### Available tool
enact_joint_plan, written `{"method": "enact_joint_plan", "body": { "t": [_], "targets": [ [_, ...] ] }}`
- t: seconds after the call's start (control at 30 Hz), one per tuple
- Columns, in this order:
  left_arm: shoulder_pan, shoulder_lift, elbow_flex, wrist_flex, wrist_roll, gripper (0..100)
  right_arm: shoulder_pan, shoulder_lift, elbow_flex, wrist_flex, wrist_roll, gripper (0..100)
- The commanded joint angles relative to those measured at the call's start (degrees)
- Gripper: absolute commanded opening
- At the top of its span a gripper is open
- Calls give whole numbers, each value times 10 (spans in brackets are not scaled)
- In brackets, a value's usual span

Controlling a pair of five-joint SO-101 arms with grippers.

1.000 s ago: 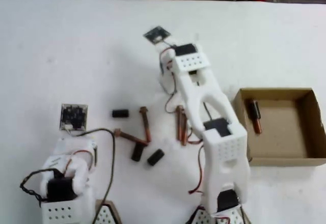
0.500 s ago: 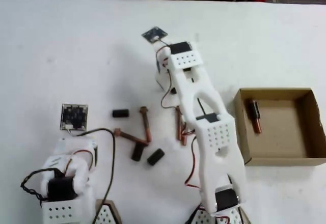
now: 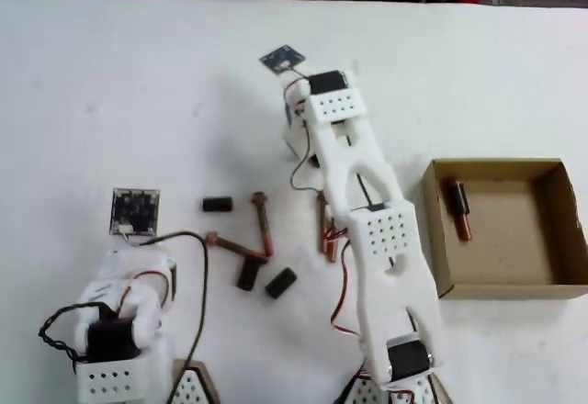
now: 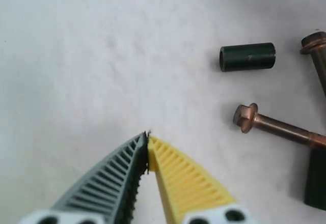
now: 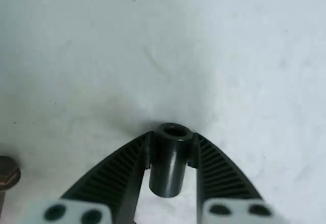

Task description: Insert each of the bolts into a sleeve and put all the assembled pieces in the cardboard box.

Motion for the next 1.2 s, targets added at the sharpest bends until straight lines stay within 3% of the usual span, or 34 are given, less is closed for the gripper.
{"method": "enact_joint_plan", "body": {
  "t": [0.0, 0.67, 1.17],
  "targets": [
    [-6, -3, -6, -4, 2, 23, -7, -4, -39, 17, -5, 24],
    [-6, -3, -6, -4, 2, 23, 22, -87, -138, 149, -9, 16],
    [-6, -3, -6, -4, 2, 23, 20, -415, 118, 147, -9, 16]
  ]
}}
